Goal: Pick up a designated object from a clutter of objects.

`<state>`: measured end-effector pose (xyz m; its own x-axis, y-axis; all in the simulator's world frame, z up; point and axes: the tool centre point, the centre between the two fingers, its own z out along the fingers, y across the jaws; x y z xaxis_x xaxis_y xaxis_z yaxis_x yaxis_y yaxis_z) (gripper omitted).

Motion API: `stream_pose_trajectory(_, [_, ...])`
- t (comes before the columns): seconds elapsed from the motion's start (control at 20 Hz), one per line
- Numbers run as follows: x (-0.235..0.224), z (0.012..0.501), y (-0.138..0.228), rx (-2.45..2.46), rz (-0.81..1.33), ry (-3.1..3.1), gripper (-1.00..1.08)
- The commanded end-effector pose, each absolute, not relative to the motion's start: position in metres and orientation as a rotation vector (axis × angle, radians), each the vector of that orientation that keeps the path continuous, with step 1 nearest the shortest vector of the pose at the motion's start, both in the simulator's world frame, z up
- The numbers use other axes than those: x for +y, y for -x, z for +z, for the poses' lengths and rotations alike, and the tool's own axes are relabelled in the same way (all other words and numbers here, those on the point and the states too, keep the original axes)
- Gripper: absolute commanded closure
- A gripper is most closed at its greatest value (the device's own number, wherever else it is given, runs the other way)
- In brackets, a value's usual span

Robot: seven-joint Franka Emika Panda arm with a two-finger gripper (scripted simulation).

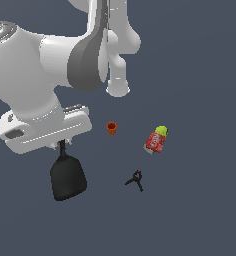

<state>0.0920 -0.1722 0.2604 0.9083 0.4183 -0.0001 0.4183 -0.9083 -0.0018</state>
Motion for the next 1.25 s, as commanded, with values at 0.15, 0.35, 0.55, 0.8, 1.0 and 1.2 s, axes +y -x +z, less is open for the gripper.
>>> stream_pose_trajectory(0.15, [-0.189,0.302,-0.105,-0.673,0.000,3.067,1.08])
stream_pose_trajectory(0.35, [-0.199,0.325,-0.113,-0.672,0.000,3.068,1.08])
stream_pose_trajectory(0.55, [-0.206,0.341,-0.119,-0.672,0.000,3.069,1.08])
stream_pose_trajectory(0.8, [-0.212,0.353,-0.124,-0.672,0.000,3.069,1.08])
stream_pose_trajectory(1.0, [-0.214,0.358,-0.126,-0.672,0.000,3.069,1.08])
stream_pose_trajectory(1.2, [-0.215,0.360,-0.127,-0.672,0.000,3.069,1.08])
